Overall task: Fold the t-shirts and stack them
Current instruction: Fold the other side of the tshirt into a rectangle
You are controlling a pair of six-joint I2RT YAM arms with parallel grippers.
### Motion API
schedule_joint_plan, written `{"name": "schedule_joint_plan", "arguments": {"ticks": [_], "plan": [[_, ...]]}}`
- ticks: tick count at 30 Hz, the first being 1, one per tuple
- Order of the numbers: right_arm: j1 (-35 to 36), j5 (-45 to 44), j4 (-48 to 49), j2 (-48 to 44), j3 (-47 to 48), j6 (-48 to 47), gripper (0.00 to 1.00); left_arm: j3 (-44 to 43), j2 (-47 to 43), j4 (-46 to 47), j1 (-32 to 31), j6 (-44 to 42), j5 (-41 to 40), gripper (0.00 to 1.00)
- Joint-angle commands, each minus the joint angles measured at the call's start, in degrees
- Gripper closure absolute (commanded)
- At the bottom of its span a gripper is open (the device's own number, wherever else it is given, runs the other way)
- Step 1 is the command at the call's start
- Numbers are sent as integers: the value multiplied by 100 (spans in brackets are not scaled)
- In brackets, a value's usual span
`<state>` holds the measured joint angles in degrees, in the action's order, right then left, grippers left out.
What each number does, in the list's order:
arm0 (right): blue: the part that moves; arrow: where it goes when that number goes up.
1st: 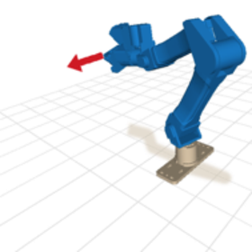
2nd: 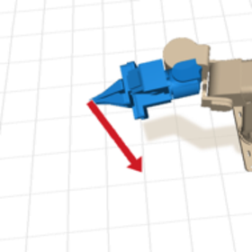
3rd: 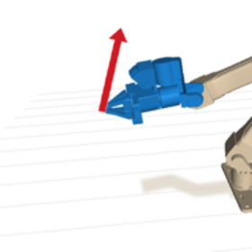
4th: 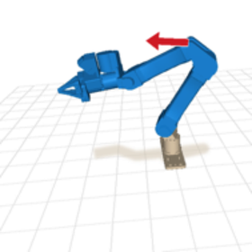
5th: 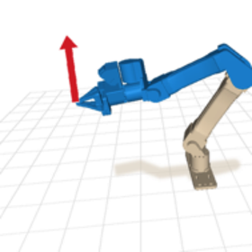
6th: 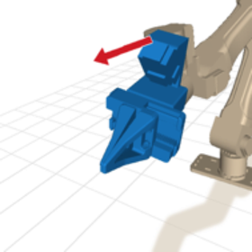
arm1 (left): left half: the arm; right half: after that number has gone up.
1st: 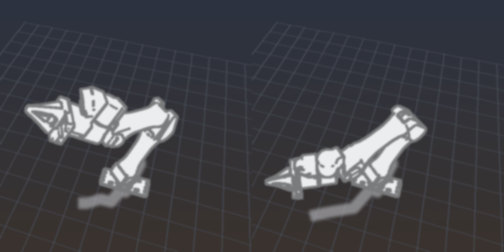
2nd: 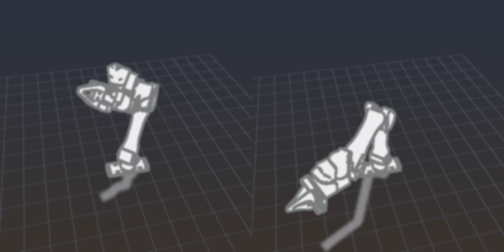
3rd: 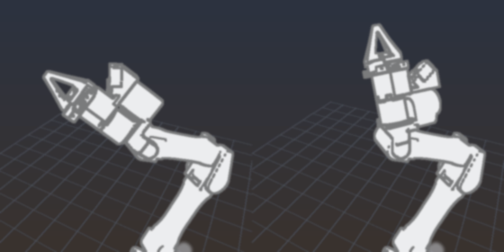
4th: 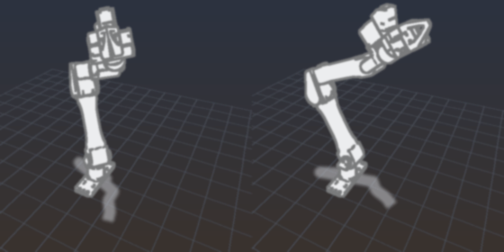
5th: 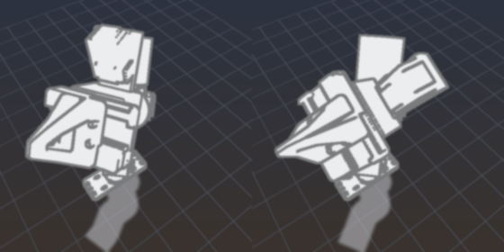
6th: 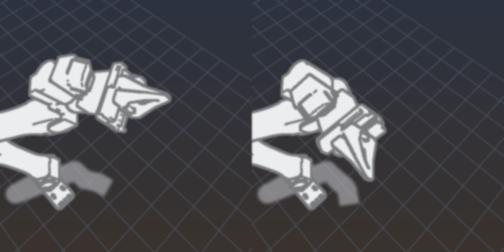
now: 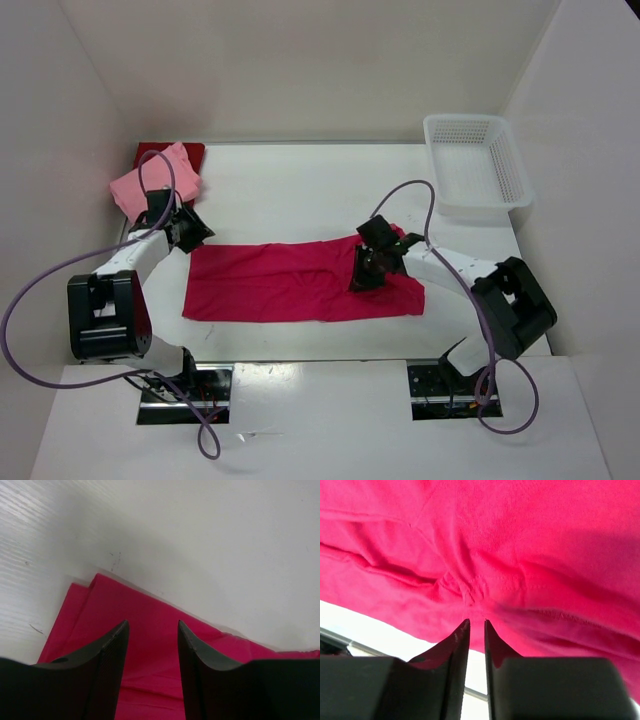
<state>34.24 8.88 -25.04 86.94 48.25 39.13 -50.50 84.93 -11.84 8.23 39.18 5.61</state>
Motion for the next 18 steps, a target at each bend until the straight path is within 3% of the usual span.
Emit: {"name": "schedule_joint_plan", "arguments": {"ticks": [1,6,8,11,13,14,17,18], "plan": [[48,52,-396,-343,263,-117,75,-144,-73,-64,205,-235,-148,49],[-469,332,-581,-634,756,-459,72,-258,243,-3,320,-235,-349,49],[-1014,499,-529,-634,896,-626,87,-381,507,-73,381,-287,-350,51],[-1655,351,-310,-687,966,-740,88,-434,771,-73,443,-340,-350,48],[-2024,124,-169,-608,1107,-802,73,-434,938,-73,443,-341,-288,47],[-2122,-17,6,-529,1203,-880,58,-434,999,-73,443,-341,-227,46],[-2273,-149,191,85,1598,-1074,46,-487,1245,-73,443,-341,-96,49],[-2273,-316,253,374,1669,-1075,46,-539,1307,-73,443,-341,-25,59]]}}
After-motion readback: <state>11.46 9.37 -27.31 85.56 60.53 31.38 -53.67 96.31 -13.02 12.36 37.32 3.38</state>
